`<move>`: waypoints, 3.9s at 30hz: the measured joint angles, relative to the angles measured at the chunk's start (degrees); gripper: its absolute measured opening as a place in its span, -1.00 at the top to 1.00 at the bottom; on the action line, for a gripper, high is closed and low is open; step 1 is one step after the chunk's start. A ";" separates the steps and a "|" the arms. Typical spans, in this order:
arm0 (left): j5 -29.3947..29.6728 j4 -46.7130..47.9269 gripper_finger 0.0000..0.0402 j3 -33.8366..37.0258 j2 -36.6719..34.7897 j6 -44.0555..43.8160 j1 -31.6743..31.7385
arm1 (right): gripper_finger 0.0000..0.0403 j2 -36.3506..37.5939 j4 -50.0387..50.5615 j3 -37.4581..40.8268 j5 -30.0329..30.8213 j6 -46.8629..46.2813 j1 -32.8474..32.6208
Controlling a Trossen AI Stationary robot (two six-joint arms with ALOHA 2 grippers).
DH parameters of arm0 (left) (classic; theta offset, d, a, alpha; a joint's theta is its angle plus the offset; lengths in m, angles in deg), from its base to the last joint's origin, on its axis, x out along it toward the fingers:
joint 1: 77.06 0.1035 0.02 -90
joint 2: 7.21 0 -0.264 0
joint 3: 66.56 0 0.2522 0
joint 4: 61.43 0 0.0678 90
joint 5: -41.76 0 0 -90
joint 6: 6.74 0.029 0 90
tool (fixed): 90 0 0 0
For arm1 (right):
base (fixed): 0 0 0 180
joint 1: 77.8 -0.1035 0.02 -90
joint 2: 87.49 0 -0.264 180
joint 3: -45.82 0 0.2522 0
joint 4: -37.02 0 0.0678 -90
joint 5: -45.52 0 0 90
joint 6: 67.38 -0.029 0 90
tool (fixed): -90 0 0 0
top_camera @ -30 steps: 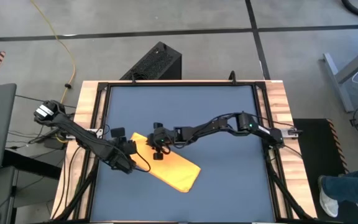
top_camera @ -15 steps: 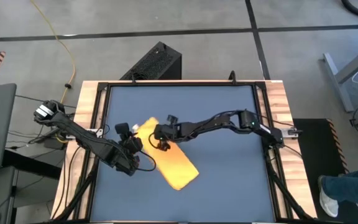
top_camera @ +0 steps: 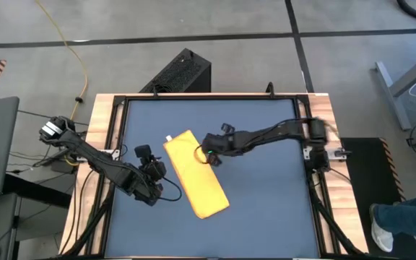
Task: Roll towel into tight, uniform cylinder
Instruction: Roll the orange towel
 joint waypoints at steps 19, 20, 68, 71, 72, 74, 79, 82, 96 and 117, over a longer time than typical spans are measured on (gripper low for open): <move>-29.97 -62.12 0.33 10.38 7.58 30.17 5.37 | 0.89 11.86 -33.09 30.51 -15.51 -7.84 -20.10; -30.12 -62.05 0.33 10.29 8.64 30.46 5.51 | 0.90 11.85 -33.09 30.51 -15.38 -7.95 -21.19; -44.81 -56.60 0.33 9.86 11.30 32.18 5.02 | 0.81 11.83 -36.80 30.42 -15.48 11.72 -29.78; -42.40 -60.02 0.33 9.86 12.19 34.97 2.86 | 0.79 11.83 -38.12 30.42 -15.47 11.75 -29.74; -41.74 -60.44 0.33 9.81 12.40 35.85 2.14 | 0.78 11.83 -38.49 30.42 -15.46 11.77 -29.74; -41.15 -62.17 0.33 9.86 13.27 37.35 1.33 | 0.78 11.83 -39.01 30.42 -15.48 11.99 -29.74; -41.81 -67.03 0.33 9.86 16.47 40.50 0.52 | 0.78 11.83 -39.11 30.40 -15.48 12.32 -29.26; -44.53 -72.55 0.33 9.90 19.46 42.85 0.70 | 0.78 11.83 -39.34 30.40 -15.46 12.17 -29.21; -38.76 -80.57 0.33 9.88 23.47 46.31 1.33 | 0.78 11.83 -43.43 30.40 -15.48 11.66 -29.43; -32.78 -70.33 0.36 -1.32 32.57 40.36 -1.37 | 0.78 11.82 -44.76 30.40 -4.31 4.03 -38.15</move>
